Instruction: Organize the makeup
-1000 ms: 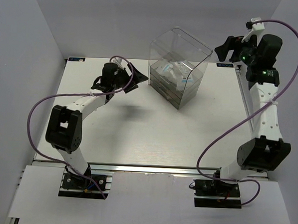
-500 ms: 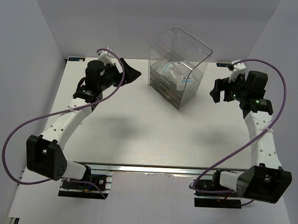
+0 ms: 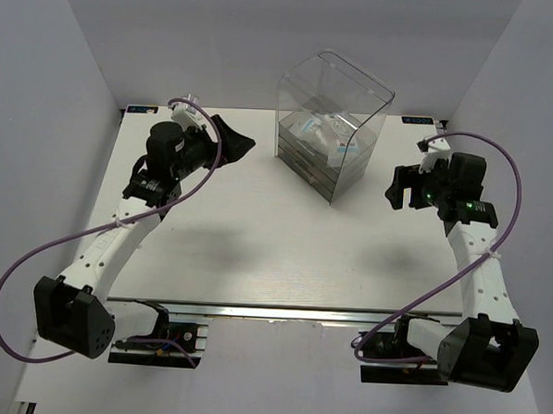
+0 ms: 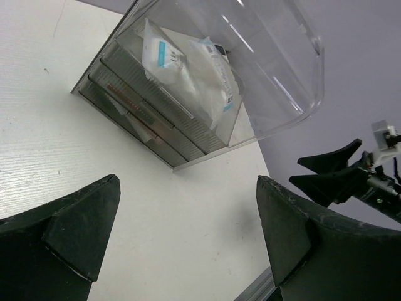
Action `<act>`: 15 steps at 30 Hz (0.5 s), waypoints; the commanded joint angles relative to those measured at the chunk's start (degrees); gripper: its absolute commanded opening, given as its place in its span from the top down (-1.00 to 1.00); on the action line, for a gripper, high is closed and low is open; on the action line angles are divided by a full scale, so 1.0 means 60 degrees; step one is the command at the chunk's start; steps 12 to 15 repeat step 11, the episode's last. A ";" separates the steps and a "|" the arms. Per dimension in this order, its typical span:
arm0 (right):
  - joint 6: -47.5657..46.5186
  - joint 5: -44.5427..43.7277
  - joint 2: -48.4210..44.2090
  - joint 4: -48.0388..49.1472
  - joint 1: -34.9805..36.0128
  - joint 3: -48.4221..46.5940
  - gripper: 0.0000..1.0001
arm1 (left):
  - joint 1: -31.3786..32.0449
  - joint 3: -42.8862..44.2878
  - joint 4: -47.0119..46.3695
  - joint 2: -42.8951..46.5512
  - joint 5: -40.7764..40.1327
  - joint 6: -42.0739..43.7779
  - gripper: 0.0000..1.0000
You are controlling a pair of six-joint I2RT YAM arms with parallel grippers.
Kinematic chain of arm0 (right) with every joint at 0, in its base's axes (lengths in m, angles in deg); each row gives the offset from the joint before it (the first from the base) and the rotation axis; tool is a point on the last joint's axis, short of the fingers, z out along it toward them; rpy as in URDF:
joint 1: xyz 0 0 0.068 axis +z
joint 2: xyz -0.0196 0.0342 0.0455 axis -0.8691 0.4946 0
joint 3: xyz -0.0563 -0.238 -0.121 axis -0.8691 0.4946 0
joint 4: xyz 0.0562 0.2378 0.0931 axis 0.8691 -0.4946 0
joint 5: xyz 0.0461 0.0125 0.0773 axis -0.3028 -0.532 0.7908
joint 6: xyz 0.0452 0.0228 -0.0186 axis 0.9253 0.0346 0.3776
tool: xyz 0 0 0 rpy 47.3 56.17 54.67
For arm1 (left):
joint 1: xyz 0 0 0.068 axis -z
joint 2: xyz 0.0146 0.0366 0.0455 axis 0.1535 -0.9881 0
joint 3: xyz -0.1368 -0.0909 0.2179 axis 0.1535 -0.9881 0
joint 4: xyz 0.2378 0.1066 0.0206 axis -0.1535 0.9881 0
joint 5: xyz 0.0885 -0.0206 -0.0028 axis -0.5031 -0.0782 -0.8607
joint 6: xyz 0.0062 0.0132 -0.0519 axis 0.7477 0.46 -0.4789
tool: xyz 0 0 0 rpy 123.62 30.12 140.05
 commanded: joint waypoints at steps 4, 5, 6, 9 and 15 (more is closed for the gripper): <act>-0.0038 -0.0621 -0.0658 0.0966 -0.0017 0.0808 -0.79 | -0.0027 -0.0272 0.0237 0.1000 -0.0272 0.0011 -0.97; -0.0096 -0.0709 -0.0702 0.1112 -0.0017 0.0897 -0.79 | -0.0027 -0.0316 0.0252 0.1059 -0.0302 0.0011 -0.96; -0.0140 -0.0811 -0.0804 0.1157 -0.0002 0.0985 -0.79 | -0.0027 -0.0360 0.0237 0.1147 -0.0331 0.0026 -0.96; -0.0302 -0.0856 -0.1125 0.1333 -0.0017 0.1249 -0.79 | -0.0027 -0.0433 0.0223 0.1250 -0.0404 0.0041 -0.96; -0.0462 -0.0827 -0.1549 0.1552 -0.0002 0.1555 -0.79 | -0.0027 -0.0448 0.0193 0.1294 -0.0404 0.0041 -0.96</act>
